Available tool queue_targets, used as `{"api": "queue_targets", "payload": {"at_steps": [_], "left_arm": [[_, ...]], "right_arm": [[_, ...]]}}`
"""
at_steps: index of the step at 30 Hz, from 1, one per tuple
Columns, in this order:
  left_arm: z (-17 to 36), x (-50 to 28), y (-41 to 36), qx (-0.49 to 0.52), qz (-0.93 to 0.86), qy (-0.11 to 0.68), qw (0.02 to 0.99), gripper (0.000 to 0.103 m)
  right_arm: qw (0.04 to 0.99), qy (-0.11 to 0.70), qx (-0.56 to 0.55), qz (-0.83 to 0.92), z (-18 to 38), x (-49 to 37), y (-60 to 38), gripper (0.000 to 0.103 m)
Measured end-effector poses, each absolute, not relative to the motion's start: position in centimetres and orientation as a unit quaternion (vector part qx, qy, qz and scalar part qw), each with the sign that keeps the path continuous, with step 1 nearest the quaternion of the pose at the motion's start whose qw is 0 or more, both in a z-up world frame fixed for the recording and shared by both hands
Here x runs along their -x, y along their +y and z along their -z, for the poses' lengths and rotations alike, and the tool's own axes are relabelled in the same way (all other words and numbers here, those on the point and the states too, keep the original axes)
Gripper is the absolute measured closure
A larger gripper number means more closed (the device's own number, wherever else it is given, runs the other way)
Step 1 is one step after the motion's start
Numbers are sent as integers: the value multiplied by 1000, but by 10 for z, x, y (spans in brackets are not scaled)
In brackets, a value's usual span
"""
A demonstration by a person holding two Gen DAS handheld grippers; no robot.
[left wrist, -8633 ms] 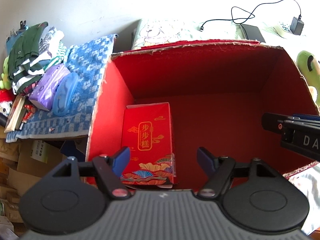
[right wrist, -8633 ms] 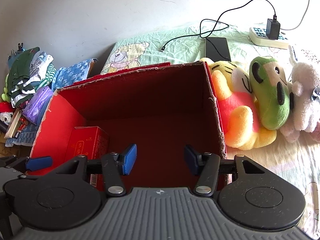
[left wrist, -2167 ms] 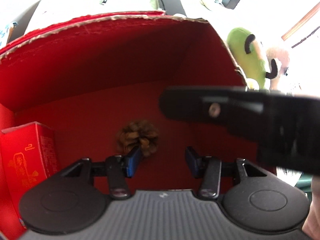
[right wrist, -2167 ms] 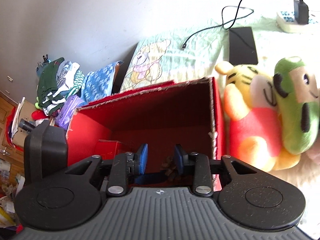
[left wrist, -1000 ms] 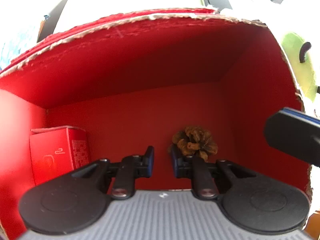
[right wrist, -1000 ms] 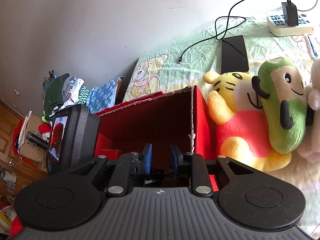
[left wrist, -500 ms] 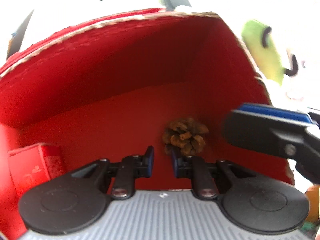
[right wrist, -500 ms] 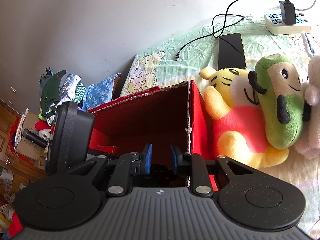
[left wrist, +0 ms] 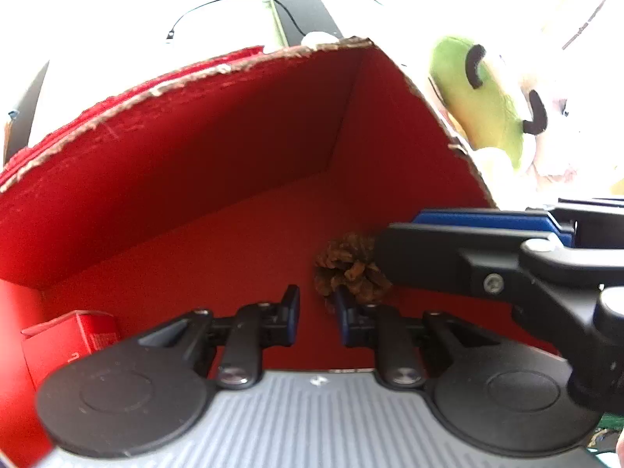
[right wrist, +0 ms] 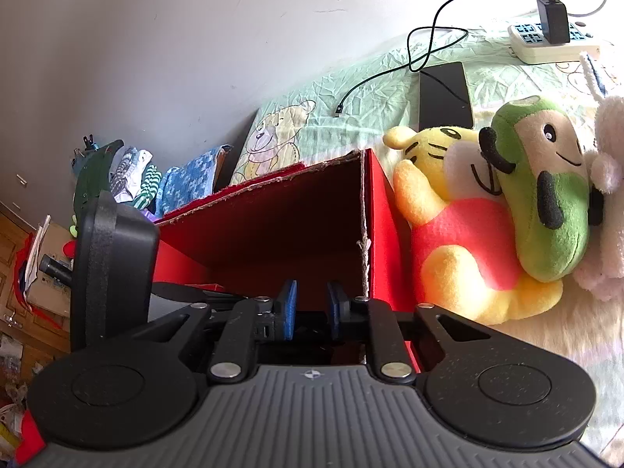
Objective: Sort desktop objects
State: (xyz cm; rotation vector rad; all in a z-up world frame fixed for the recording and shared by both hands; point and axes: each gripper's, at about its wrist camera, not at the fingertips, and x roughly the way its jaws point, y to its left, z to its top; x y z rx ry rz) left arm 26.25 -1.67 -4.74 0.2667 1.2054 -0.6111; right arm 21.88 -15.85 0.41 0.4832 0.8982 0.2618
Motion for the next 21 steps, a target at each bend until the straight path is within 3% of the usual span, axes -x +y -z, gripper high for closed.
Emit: {"api": "queue_targets", "payload": {"at_steps": [5,9,16,21], "left_arm": [[42,-259,-15,-136,270,537,788,69],[39,-257,-14,-144,262,527,795,68],[35,-257,-11,-154,248,515,806,57],[33,-260,-10,-157,245,517,805,57]], "right_arm": [[870,425,-219,-118,-5,-217,-155,88],[874,422,-215,-114,-5,-216,-154,88],[877,414,-218,-110,-4,-215,-154,89],[879,410,-219,-109,-3,-214,-155,89]]}}
